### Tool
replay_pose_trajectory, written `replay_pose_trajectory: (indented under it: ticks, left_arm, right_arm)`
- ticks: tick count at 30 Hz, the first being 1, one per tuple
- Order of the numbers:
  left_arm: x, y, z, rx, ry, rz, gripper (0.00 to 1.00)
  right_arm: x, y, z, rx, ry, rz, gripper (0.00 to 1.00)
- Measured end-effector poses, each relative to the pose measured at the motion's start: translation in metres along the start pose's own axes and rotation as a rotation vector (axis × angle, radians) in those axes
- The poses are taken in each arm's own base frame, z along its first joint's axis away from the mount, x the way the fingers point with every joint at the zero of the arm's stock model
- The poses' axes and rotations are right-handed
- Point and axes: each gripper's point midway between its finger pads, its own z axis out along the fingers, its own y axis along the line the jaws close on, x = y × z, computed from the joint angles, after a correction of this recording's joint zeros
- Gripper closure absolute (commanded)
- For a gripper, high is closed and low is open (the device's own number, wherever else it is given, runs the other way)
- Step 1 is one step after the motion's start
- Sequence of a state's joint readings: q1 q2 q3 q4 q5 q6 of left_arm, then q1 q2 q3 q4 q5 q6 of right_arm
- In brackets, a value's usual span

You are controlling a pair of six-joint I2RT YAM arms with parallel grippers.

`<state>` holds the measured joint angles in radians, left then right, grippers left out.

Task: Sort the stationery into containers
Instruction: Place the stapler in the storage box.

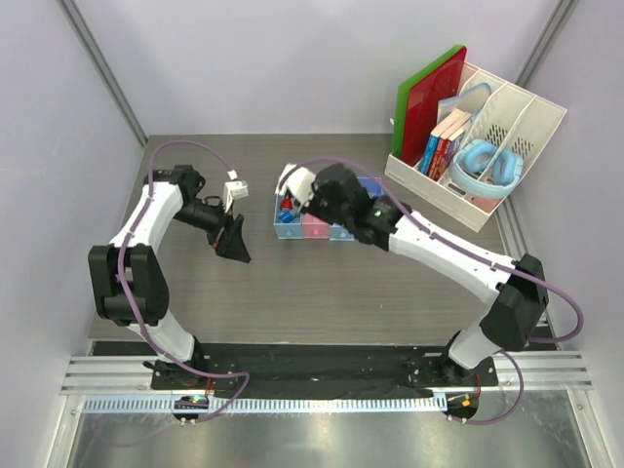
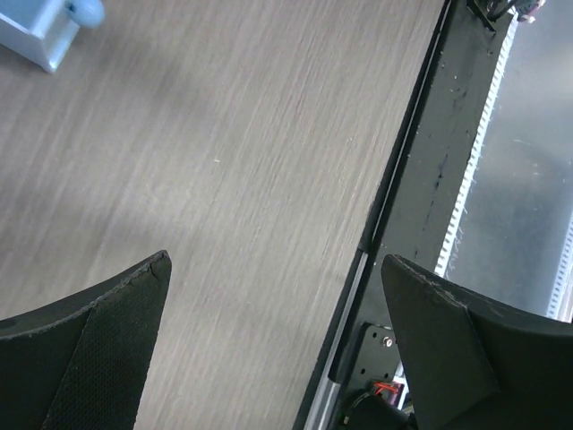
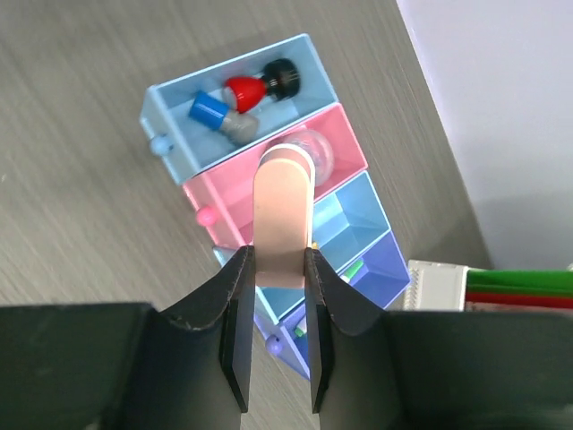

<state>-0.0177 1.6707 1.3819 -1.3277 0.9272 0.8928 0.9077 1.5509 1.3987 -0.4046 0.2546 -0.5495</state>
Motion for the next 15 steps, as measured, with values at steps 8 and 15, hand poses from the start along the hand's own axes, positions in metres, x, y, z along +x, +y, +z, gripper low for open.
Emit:
replay_pose_trajectory:
  ticks: [8, 15]
  left_arm:
    - [0.028, -0.010, 0.015, -0.008, -0.011, -0.077, 0.00]
    - [0.026, -0.007, 0.012, -0.099, -0.053, -0.061, 0.00]
  right_arm:
    - [-0.006, -0.072, 0.027, 0.043, -0.086, 0.289, 0.99]
    - [0.014, -0.072, 0.081, -0.046, -0.059, 0.414, 0.99]
